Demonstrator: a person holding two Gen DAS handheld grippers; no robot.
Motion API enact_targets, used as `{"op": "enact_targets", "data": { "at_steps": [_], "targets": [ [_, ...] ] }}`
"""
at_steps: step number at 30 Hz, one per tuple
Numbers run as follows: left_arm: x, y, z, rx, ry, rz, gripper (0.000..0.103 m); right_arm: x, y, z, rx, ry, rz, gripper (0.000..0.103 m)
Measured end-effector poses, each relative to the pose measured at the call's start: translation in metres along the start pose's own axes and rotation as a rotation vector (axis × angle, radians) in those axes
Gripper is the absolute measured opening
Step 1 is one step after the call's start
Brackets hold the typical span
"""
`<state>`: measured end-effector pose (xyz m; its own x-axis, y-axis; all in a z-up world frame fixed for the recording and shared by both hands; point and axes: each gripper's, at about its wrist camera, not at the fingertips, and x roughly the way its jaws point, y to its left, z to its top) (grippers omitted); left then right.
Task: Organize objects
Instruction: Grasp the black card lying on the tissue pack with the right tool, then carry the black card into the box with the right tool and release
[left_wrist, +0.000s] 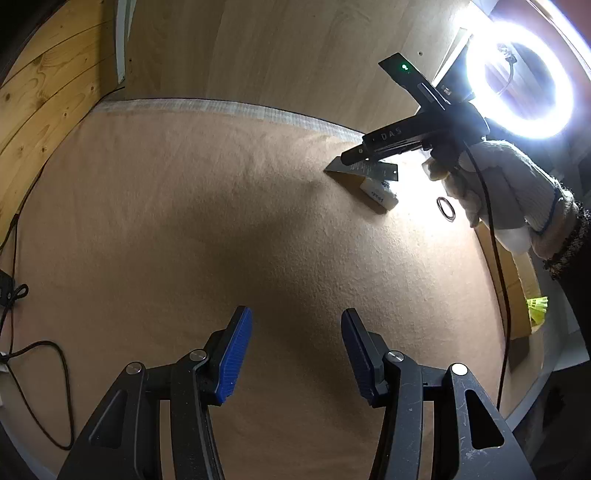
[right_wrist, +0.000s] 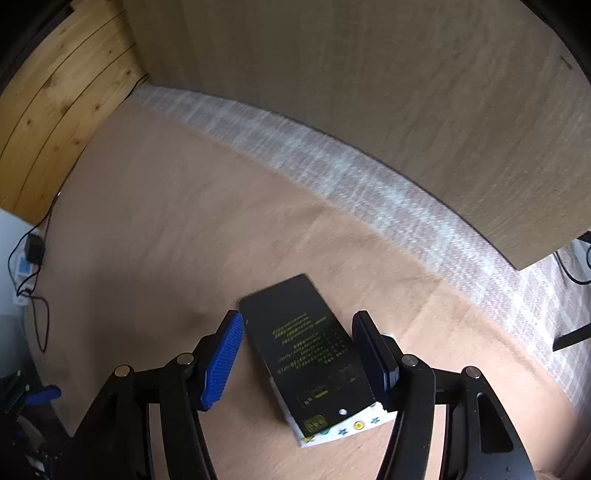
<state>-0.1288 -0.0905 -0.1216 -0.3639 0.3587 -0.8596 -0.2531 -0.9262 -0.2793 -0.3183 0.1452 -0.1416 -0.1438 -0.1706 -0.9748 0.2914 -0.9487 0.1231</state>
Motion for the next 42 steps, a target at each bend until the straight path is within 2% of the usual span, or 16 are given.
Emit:
{"op": "enact_targets", "data": {
  "at_steps": [4,15,19,22,30,37,42],
  "targets": [
    [-0.002,-0.004,0.001,0.0,-0.002,0.002,0.054,0.002,0.01,0.0,-0.041,0.039,-0.004,0.058],
    [-0.009,-0.009,-0.003,-0.002,-0.005,-0.002,0.054,0.019,0.036,-0.003,-0.175,0.099,-0.193,0.058],
    [-0.01,-0.008,-0.001,-0.007,-0.012,0.001,0.054,0.022,0.034,-0.006,-0.172,0.098,-0.213,0.057],
    [-0.011,-0.009,-0.001,-0.011,-0.013,0.002,0.054,0.019,0.032,-0.009,-0.157,0.082,-0.204,0.052],
    [-0.008,-0.022,0.003,0.005,-0.013,-0.001,0.054,-0.017,0.027,-0.03,-0.083,-0.036,-0.137,0.051],
    [-0.005,-0.047,0.01,0.04,-0.022,-0.027,0.054,-0.073,0.015,-0.083,0.02,-0.187,-0.092,0.051],
    [0.003,-0.073,0.014,0.081,-0.013,-0.044,0.054,-0.113,-0.01,-0.137,0.108,-0.275,-0.097,0.051]
  ]
}}
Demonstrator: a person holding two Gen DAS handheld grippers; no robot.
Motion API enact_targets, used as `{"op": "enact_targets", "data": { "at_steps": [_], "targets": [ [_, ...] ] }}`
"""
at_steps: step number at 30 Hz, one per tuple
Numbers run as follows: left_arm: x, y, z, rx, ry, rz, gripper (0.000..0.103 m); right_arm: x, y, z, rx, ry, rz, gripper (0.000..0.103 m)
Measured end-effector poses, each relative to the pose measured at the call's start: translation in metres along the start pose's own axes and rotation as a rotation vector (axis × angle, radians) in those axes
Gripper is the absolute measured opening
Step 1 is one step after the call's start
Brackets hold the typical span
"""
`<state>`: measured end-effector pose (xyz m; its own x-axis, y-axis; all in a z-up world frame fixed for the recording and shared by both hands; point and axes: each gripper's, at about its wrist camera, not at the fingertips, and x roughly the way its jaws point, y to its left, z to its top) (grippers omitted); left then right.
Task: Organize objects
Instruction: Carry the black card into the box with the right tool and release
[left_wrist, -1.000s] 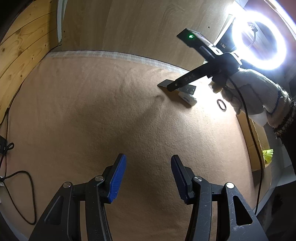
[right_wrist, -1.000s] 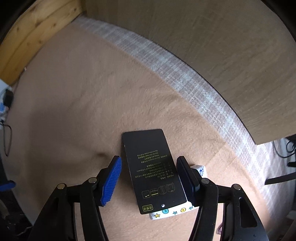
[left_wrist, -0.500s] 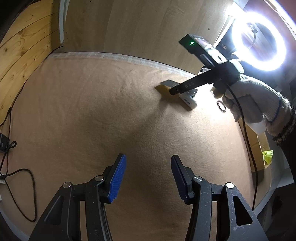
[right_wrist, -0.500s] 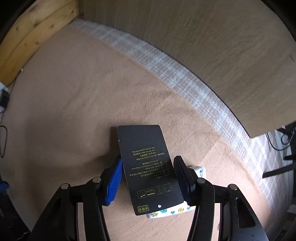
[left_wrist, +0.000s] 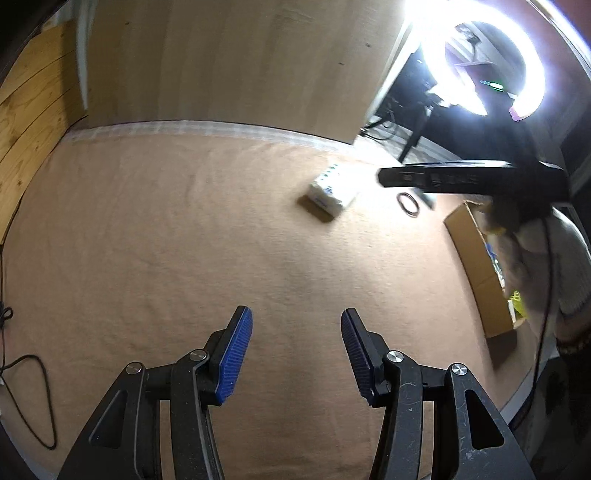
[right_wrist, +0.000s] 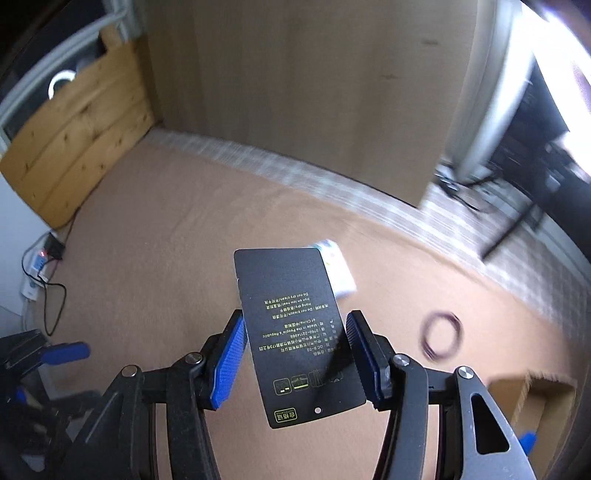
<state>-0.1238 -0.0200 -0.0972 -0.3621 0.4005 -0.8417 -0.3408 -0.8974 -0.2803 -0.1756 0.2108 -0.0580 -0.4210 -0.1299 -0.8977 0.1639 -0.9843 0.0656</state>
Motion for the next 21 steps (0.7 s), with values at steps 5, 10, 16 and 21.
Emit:
{"op": "enact_targets", "data": {
  "at_steps": [5,10,16,21],
  "targets": [
    [0.01,-0.029,0.002,0.047,0.015,-0.022,0.054,-0.045,-0.059,-0.037,0.114,-0.048,-0.04,0.051],
    [0.018,-0.061,0.004,0.087,0.023,-0.04,0.054,-0.078,-0.13,-0.075,0.242,-0.06,-0.129,0.051],
    [0.026,-0.089,0.004,0.119,0.035,-0.054,0.054,-0.094,-0.196,-0.115,0.355,-0.05,-0.202,0.051],
    [0.032,-0.105,0.003,0.136,0.044,-0.059,0.054,-0.095,-0.233,-0.137,0.429,-0.037,-0.225,0.051]
  ]
}}
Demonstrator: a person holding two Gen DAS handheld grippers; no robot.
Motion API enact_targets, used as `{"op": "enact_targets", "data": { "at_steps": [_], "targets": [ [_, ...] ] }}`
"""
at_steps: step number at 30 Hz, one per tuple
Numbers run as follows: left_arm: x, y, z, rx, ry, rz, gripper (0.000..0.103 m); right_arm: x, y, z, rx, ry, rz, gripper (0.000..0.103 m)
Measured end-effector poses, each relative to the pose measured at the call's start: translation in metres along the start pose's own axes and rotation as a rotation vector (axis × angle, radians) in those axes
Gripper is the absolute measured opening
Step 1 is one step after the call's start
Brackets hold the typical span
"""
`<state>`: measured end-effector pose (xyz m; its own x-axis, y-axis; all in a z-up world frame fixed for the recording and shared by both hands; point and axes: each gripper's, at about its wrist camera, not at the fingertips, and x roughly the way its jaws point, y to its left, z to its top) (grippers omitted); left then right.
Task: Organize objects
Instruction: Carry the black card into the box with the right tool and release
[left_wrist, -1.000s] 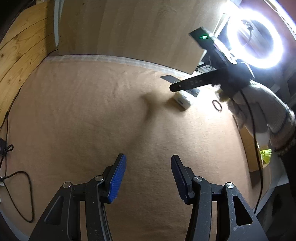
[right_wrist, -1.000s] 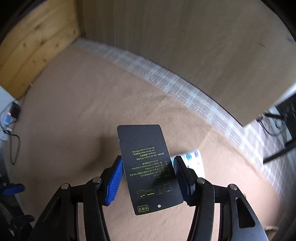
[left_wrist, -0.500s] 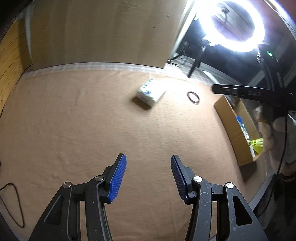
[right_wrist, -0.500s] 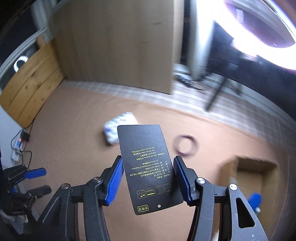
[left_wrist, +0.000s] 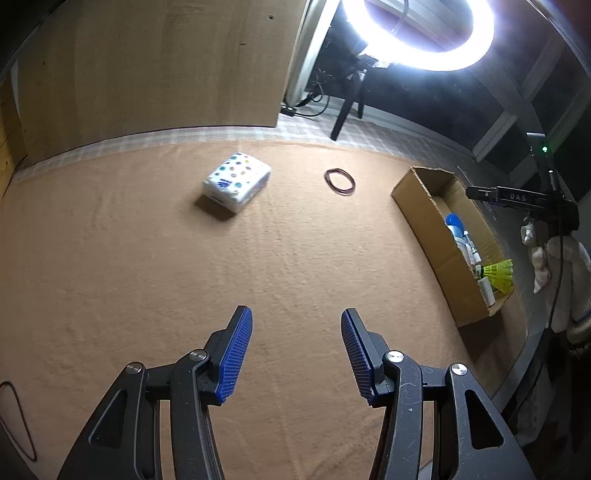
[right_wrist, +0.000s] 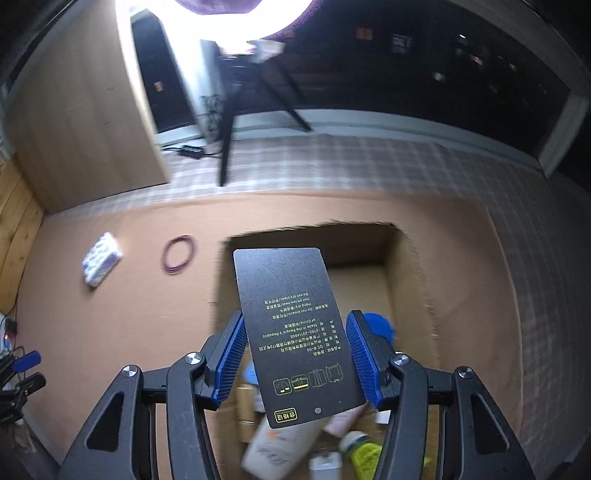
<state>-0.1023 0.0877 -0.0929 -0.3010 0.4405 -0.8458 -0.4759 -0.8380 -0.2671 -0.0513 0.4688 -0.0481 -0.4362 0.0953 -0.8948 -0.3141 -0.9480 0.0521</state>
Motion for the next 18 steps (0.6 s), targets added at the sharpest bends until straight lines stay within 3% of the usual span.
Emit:
{"op": "enact_targets", "data": {
  "at_steps": [12,15,18],
  "targets": [
    [0.011,-0.014,0.006,0.01,0.014,0.009,0.054,0.021,-0.034,0.006,0.04,0.02,-0.019,0.051],
    [0.012,-0.012,0.007,0.006,0.018,0.014,0.054,0.022,-0.033,0.007,0.038,0.019,-0.016,0.06],
    [0.012,-0.008,0.008,0.001,0.019,0.015,0.054,0.022,-0.029,0.006,0.028,0.022,-0.018,0.062]
  ]
}}
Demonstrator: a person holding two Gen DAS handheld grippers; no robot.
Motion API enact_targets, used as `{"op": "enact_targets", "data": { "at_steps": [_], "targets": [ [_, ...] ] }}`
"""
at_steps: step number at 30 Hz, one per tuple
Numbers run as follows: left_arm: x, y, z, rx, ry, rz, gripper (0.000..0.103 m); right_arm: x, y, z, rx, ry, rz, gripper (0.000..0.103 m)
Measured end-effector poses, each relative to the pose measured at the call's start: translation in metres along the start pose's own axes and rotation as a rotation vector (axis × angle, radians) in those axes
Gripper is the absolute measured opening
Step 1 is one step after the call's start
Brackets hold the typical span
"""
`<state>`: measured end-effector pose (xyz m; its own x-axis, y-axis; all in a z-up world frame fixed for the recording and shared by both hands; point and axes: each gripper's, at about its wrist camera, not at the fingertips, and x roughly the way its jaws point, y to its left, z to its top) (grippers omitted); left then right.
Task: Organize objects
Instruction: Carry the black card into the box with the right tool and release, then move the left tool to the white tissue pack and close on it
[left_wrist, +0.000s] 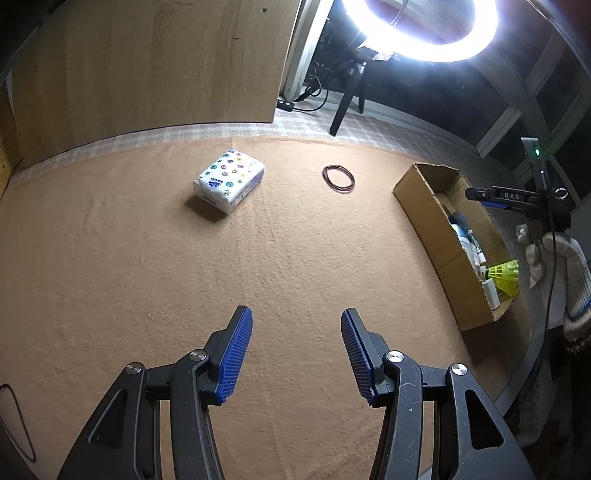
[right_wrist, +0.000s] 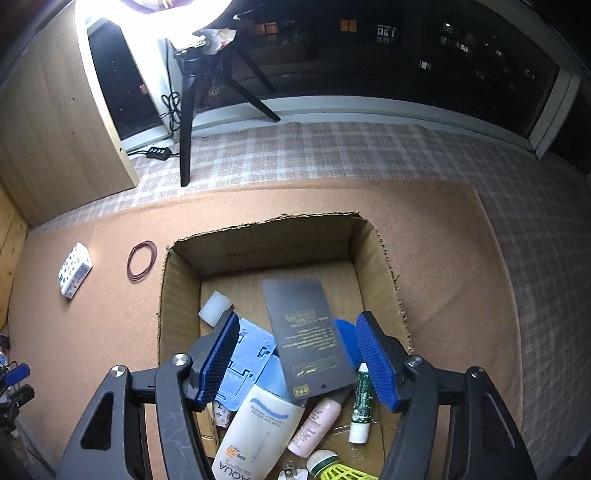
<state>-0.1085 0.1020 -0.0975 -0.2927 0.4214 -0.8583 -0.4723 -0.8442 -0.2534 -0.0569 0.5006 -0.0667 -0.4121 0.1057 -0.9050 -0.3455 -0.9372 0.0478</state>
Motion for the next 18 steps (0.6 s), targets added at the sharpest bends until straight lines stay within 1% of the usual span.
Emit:
{"op": "enact_targets", "data": {
  "at_steps": [3,9,14,18],
  "targets": [
    [-0.001,0.005,0.0,-0.001,0.001,0.003,0.054,-0.002,0.004,0.0,0.001,-0.006,-0.002,0.062],
    [-0.002,0.023,0.004,-0.019,-0.006,0.027,0.054,-0.014,0.02,-0.003,0.024,-0.038,0.056,0.062],
    [0.001,0.042,0.018,-0.043,-0.019,0.055,0.054,-0.028,0.05,-0.004,0.024,-0.074,0.129,0.062],
    [0.003,0.056,0.034,-0.069,-0.035,0.075,0.054,-0.036,0.08,-0.003,0.006,-0.094,0.207,0.062]
  ]
}}
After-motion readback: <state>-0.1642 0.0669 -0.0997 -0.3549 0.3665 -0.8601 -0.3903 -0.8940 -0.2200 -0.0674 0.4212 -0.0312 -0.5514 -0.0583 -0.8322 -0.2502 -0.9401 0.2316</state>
